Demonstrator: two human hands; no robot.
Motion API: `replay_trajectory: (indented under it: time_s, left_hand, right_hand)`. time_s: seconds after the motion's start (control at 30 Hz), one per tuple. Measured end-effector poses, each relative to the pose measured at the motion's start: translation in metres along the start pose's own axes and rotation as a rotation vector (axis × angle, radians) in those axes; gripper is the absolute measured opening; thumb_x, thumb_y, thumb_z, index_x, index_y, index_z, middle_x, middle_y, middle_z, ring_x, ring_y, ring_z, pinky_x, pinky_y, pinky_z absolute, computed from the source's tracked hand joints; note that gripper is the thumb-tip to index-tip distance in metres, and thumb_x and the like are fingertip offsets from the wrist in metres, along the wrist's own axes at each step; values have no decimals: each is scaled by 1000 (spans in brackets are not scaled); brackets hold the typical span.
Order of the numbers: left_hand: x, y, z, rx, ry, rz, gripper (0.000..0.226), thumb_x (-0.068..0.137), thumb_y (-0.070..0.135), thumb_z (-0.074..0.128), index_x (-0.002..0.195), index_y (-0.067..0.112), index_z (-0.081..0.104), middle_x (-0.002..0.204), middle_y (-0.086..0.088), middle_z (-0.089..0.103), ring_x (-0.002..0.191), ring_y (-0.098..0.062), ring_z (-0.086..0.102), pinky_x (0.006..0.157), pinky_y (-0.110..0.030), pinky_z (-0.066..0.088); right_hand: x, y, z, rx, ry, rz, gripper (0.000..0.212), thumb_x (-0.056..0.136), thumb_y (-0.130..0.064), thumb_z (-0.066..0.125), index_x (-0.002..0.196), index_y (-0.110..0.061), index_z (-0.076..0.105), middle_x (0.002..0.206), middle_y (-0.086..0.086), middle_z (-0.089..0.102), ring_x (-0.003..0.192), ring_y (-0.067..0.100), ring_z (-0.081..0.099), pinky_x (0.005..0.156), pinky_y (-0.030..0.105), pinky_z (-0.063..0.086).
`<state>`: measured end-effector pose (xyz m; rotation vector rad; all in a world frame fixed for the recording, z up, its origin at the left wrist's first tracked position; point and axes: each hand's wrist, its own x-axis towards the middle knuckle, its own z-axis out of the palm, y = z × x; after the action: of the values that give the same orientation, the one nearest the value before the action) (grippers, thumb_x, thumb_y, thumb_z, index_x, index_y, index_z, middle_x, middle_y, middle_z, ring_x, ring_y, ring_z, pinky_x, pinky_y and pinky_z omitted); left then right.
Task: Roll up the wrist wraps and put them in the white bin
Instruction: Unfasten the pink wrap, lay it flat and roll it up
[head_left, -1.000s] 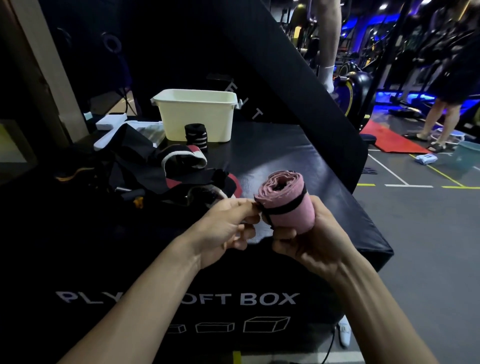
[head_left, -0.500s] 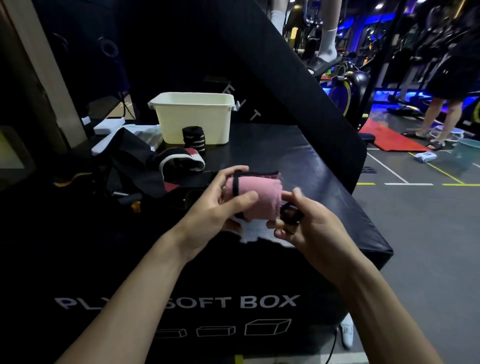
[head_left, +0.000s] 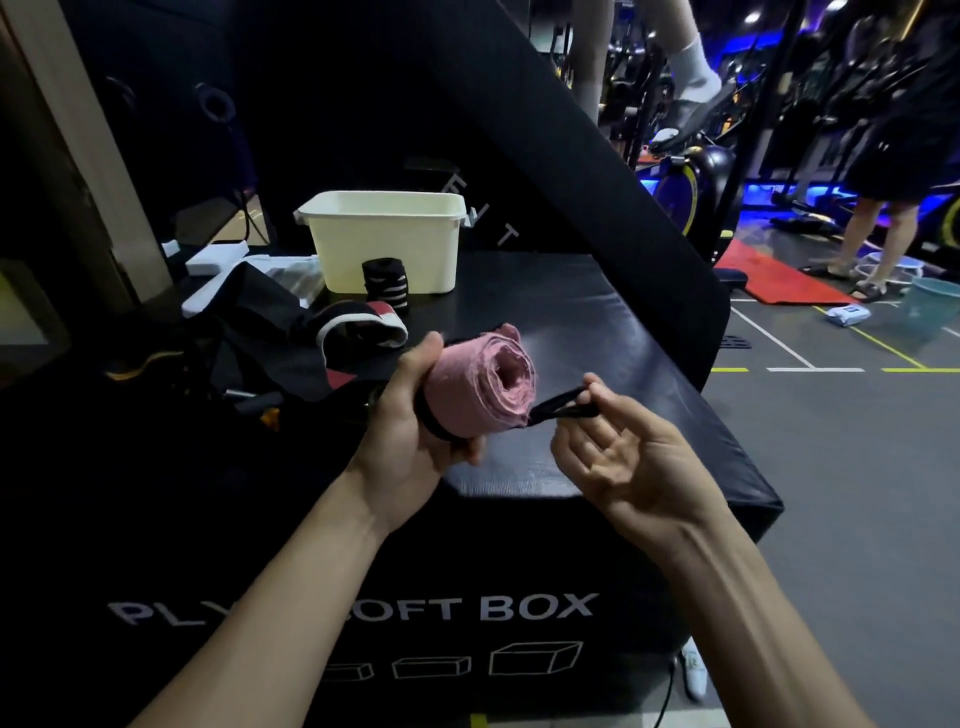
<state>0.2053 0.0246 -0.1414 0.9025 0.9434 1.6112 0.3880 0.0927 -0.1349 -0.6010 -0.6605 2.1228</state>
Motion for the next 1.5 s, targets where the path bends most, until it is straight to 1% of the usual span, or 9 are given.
replay_trajectory:
  time_s: [0.23,0.47,0.67,0.8,0.93,1.07,1.23,1.37,1.5]
  left_hand:
    - [6,-8,-5,-42,-23,0,59,93,59,51,125,14,72,112,-21,58,78,-32,47,50,-30,41]
    - [5,-7,-4,-109,-146,-33,52,94,58,46,113,19,76,93,-7,66,69,-22,48,49,-29,39]
    - [6,-7,-5,-44,-253,-168,67,69,63,78,109,9,78,98,-18,65,77,-27,58,60,-32,43]
    - [9,-7,-17,35,-226,-209,86,77,61,73,129,-7,63,98,-21,54,57,-20,56,41,-26,44]
    - [3,4,-23,150,-157,-184,64,72,59,67,100,2,71,74,-15,63,54,-20,58,48,-26,45]
    - [1,8,-28,367,-232,-87,46,79,51,65,102,11,68,103,-18,55,93,-35,46,80,-52,31]
    - [1,4,-26,658,-226,-40,58,77,49,70,104,-2,66,91,-9,62,86,-21,56,82,-41,40]
    - [7,3,-25,719,-127,41,43,75,50,72,98,14,75,93,-7,74,87,-15,66,85,-39,51]
    - [6,2,-19,700,-160,18,43,74,46,74,108,20,75,100,-7,74,93,-14,67,92,-39,52]
  right_hand:
    - [2,-1,3,100,-25,-40,41,87,-1,53,125,-7,64,106,8,76,56,6,57,44,13,40]
    - [6,15,8,-155,-58,-171,67,87,17,51,144,-19,50,113,7,76,55,8,54,44,15,36]
    - [-2,23,12,-473,6,-332,78,69,-23,83,142,-19,55,92,6,77,64,9,52,58,21,41]
    - [1,24,10,-398,36,-349,100,42,-56,98,128,-19,64,91,17,74,82,22,56,76,36,48]
    - [-4,16,5,-477,-131,-341,79,71,-29,82,142,-8,53,95,11,78,87,18,73,84,32,60]
    - [-15,2,1,-817,-242,-362,82,69,-24,83,144,-15,52,102,10,79,97,18,74,95,30,54]
    - [-13,5,-6,-1231,-260,-450,74,68,-17,92,135,-23,62,95,5,77,89,11,76,84,27,59]
    - [-10,10,-8,-1247,-280,-440,46,84,-15,83,127,-28,70,105,-2,75,101,12,72,92,37,59]
    - [-6,8,-11,-1095,-325,-249,59,78,-13,86,130,-33,67,103,8,63,97,21,69,93,50,56]
